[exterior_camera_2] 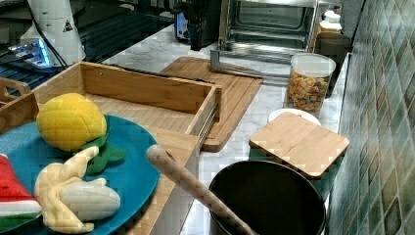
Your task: Close the drawer.
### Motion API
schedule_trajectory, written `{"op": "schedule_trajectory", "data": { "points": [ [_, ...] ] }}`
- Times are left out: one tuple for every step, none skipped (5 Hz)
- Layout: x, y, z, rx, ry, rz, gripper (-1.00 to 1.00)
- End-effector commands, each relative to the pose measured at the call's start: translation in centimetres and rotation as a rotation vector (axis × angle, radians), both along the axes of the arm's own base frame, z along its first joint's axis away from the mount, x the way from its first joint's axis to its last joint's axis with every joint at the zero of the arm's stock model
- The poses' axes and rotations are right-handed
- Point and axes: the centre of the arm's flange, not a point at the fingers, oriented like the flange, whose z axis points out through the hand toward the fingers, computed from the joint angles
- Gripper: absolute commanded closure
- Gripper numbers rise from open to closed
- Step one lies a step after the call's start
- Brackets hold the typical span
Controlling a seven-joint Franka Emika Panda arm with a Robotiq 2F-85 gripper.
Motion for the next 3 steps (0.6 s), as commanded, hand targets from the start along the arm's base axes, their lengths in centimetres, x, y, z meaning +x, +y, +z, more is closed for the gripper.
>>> {"op": "schedule_trajectory", "data": {
  "points": [
    [-3.3,1.1,-4.2,-0.024,0.048,-0.015,1.0],
    [-3.8,-0.7,-5.7,-0.027,0.074,0.015,1.0],
    [-4.8,-1.8,-7.8,-0.032,0.091,0.018,1.0]
  ]
}}
